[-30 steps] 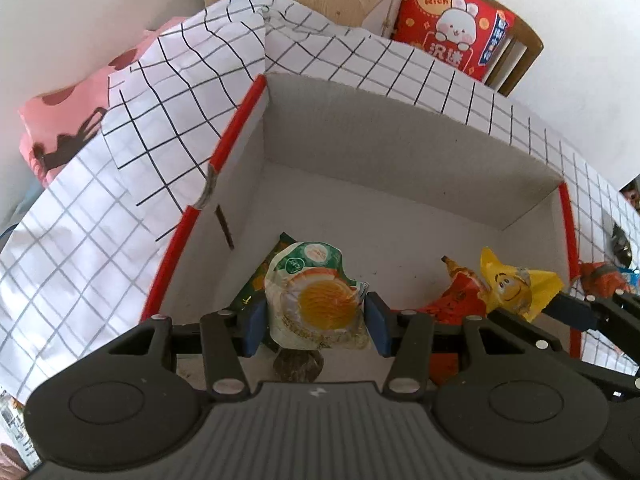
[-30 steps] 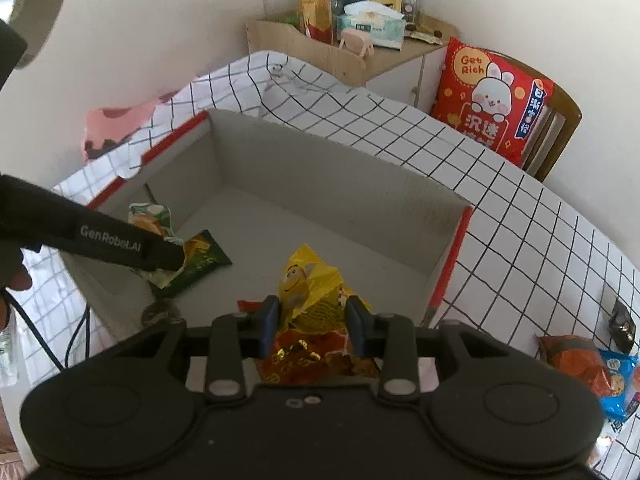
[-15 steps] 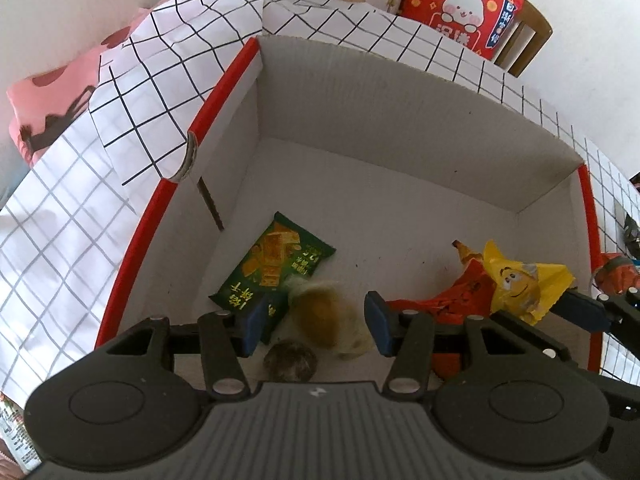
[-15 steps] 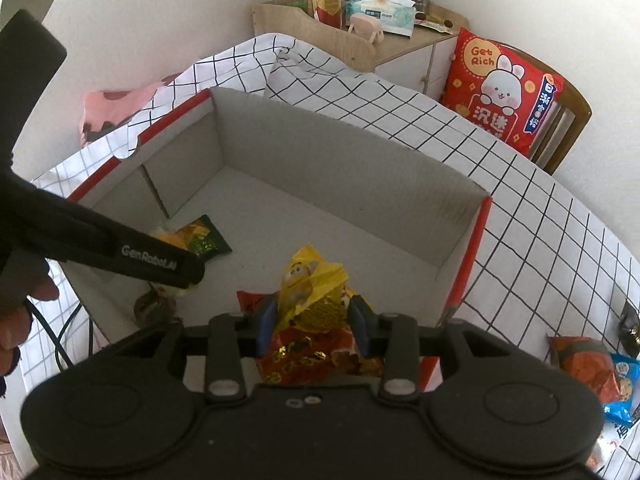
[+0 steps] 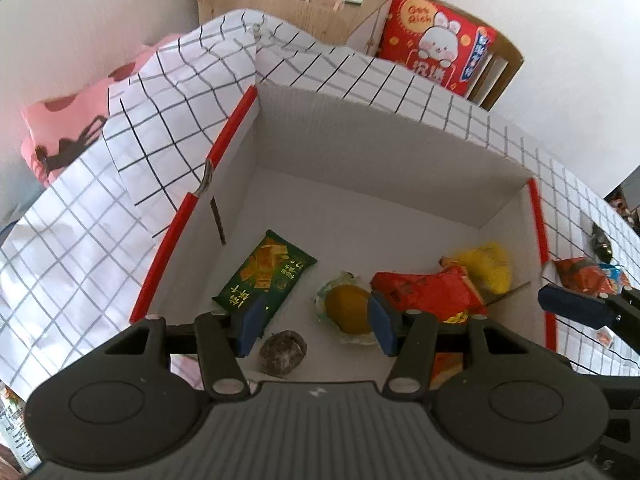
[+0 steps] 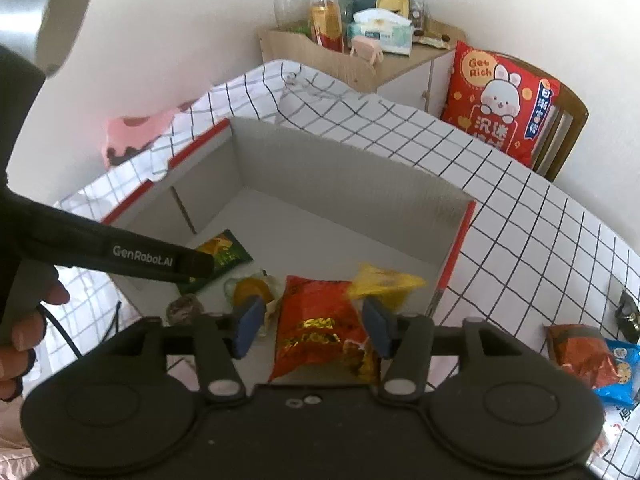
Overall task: Organize snacks
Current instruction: 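Move both grippers back to the snack pile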
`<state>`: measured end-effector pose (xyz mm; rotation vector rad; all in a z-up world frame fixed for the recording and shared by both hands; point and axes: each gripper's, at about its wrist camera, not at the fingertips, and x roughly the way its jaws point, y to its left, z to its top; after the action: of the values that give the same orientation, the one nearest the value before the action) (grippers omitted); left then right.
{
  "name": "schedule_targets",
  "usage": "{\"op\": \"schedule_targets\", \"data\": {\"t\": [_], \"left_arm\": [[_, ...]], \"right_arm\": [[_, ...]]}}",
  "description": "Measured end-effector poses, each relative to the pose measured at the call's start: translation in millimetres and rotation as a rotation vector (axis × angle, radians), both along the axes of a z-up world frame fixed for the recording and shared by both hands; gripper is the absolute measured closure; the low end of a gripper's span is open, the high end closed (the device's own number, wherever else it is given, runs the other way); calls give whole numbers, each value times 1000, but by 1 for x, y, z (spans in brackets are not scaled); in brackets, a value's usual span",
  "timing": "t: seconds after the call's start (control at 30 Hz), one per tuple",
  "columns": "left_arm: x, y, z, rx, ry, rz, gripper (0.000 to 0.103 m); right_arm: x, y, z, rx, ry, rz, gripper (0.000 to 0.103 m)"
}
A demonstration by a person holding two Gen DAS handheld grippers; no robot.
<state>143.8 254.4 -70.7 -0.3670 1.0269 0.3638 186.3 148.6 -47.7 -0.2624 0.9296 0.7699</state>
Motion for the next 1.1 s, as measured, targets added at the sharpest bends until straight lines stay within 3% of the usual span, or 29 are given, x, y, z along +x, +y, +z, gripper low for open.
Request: {"op": "schedule_targets", "data": {"t": [0.17, 0.43, 0.8, 1.1], "left_arm": [[-13, -12, 16, 12, -49, -24, 45], [-28, -39, 39, 27, -110, -55, 43], [-38, -101, 66, 93, -213, -140, 30], [-27, -156, 67, 84, -243, -200, 26]], "right_arm": [[-8, -17, 17, 62, -12, -18, 38], [-22, -49, 43, 130, -45, -59, 22], [-41, -109, 62, 207, -68, -131, 4], [-47, -173, 58, 233, -80, -221, 0]]}}
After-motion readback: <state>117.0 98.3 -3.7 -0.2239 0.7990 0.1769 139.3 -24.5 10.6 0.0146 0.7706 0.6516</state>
